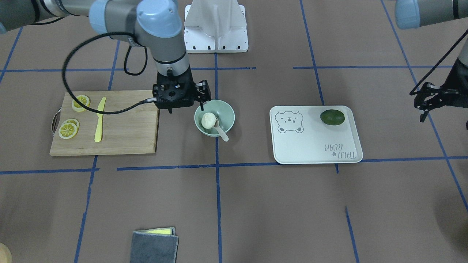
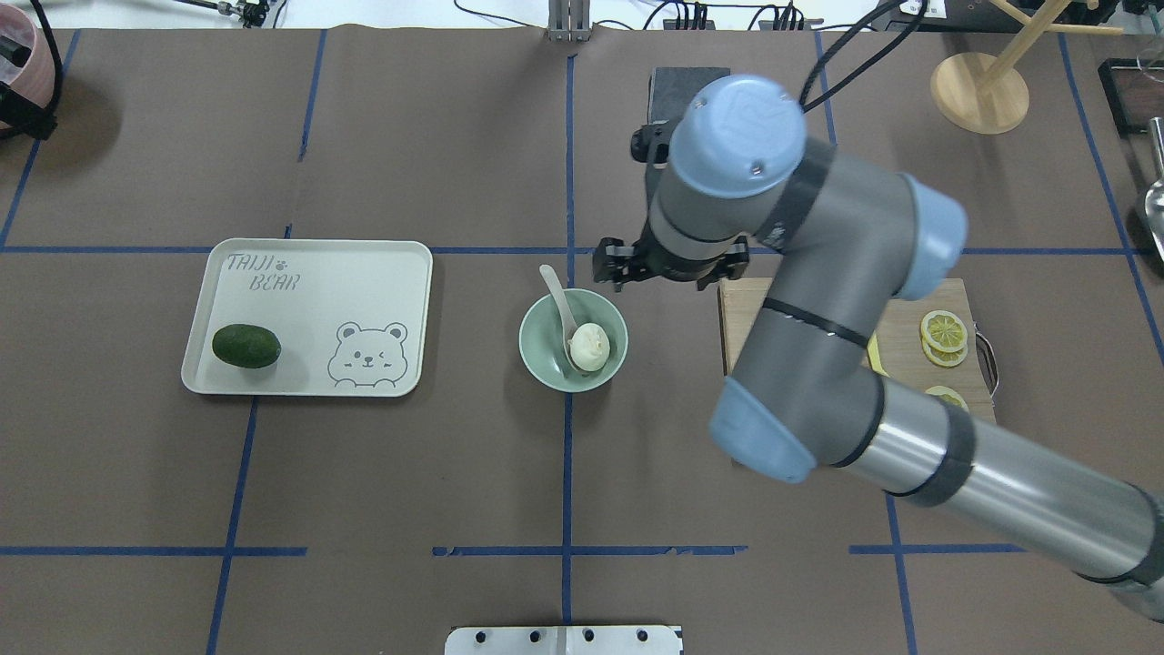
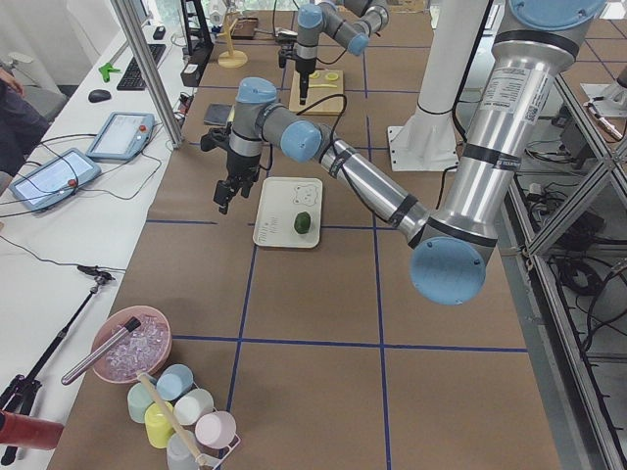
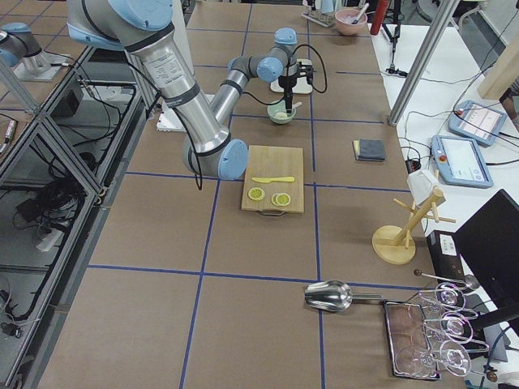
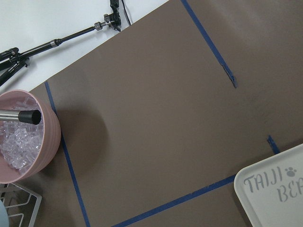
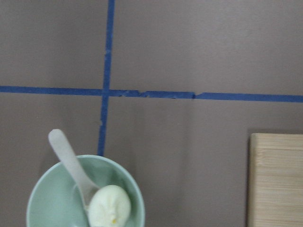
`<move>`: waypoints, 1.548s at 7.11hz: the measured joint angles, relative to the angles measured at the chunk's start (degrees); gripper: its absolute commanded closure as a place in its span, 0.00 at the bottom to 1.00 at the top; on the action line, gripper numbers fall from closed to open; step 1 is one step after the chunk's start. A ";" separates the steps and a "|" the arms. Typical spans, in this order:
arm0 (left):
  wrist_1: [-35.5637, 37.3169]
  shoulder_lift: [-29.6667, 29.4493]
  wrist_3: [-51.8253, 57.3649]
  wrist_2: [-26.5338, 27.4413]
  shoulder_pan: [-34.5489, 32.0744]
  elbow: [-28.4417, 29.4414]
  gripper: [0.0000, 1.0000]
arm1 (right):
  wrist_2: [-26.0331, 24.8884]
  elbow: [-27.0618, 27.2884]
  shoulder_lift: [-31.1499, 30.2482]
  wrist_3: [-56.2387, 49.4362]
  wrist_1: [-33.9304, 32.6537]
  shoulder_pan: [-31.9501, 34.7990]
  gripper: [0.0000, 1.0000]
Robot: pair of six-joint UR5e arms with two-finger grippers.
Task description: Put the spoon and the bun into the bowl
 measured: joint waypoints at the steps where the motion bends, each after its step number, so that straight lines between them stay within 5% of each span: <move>1: 0.02 0.70 2.34 -1.41 -2.25 0.87 0.00 | 2.61 5.41 -4.35 -5.57 -3.87 4.27 0.00; 4: 0.20 2.91 13.42 -8.88 -11.96 6.59 0.00 | 13.79 10.97 -19.96 -29.26 -6.28 22.30 0.00; 7: -0.11 7.04 22.89 -11.21 -20.40 11.90 0.00 | 21.70 4.04 -30.15 -58.56 -6.39 40.83 0.00; 11: -2.26 14.10 23.84 -13.72 -23.05 13.41 0.00 | 22.57 -1.51 -35.15 -68.14 -5.64 48.11 0.00</move>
